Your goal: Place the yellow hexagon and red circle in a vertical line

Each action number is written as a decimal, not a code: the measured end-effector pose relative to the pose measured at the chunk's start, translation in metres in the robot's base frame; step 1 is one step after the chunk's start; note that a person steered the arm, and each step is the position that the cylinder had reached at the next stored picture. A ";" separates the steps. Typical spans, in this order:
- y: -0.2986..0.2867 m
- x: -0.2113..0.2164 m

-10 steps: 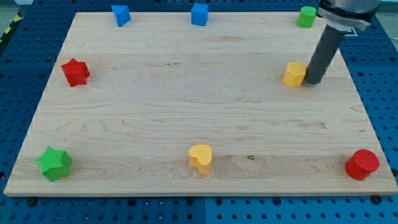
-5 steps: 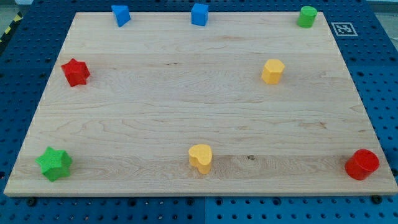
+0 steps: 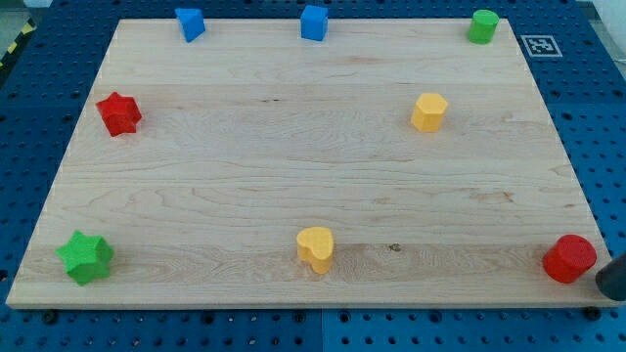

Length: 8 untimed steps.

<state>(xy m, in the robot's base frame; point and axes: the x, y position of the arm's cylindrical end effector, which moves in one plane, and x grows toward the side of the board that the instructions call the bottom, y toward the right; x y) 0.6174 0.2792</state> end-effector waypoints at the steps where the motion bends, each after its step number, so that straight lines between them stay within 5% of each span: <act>1: -0.006 -0.002; 8: -0.098 -0.052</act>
